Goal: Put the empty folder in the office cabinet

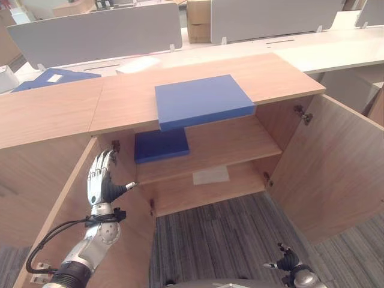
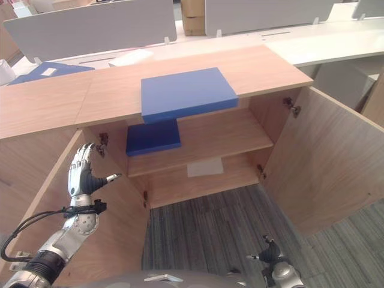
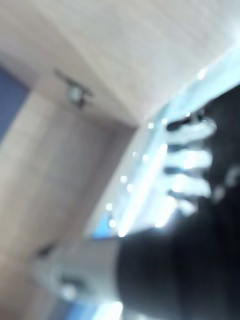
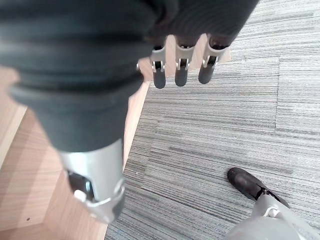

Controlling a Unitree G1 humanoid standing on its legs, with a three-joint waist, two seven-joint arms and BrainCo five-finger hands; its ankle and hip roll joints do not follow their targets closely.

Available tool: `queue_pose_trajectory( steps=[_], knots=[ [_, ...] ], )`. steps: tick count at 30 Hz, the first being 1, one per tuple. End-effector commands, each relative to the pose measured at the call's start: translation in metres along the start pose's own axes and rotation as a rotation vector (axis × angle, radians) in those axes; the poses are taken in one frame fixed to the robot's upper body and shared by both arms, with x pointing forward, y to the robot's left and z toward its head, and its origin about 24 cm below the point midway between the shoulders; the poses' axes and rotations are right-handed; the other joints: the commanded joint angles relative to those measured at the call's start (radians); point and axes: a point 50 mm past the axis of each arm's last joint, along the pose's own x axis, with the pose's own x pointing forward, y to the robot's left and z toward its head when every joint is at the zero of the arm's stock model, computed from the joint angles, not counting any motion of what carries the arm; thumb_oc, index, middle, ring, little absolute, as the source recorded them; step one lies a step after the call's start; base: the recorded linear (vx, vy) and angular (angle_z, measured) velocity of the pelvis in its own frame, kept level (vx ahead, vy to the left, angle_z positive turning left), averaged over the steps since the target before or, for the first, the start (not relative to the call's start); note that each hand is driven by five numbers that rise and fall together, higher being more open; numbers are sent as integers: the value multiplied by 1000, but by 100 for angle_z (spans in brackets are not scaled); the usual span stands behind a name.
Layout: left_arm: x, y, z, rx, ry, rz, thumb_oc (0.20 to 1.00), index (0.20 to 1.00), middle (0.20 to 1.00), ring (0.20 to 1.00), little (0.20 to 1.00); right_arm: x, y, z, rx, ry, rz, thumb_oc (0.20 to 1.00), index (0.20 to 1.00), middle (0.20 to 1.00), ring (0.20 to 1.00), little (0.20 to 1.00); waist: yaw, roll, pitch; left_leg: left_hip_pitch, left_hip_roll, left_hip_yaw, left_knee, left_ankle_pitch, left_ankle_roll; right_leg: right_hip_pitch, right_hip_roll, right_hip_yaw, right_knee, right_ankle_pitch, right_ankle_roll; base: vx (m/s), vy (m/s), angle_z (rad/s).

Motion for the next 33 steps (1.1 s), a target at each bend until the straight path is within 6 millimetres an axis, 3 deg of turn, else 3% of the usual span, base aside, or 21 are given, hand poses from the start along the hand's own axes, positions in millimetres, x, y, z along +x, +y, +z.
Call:
queue_pose_trajectory(
  steps=[1,24,26,33],
  knots=[
    [41,31,22,128,-182,138,1000,1000,1000,1000,1000,6,-18,28,-35,-74,-44,1000,1000,1000,1000,1000,16,-2,37,26,12,-29,0,-106,23,14,-10,-6,4,-83,-2,0,0,0],
    [68,27,53,281,-383,240,1000,1000,1000,1000,1000,4,-7,18,-54,-51,-22,1000,1000,1000,1000,1000,-48,-3,20,41,12,8,0,-120,21,7,4,33,4,-85,13,13,0,-4],
    [77,24,61,313,-404,258,1000,1000,1000,1000,1000,3,-5,15,-46,-48,-27,1000,1000,1000,1000,1000,-64,-7,17,43,14,21,0,-123,22,2,8,43,4,-82,15,28,5,-10],
    [88,23,57,349,-376,276,1000,1000,1000,1000,1000,2,-4,9,-53,-40,-36,1000,1000,1000,1000,1000,-98,-11,11,54,13,47,0,-131,26,-6,14,71,4,-79,19,45,24,-14]
  ],
)
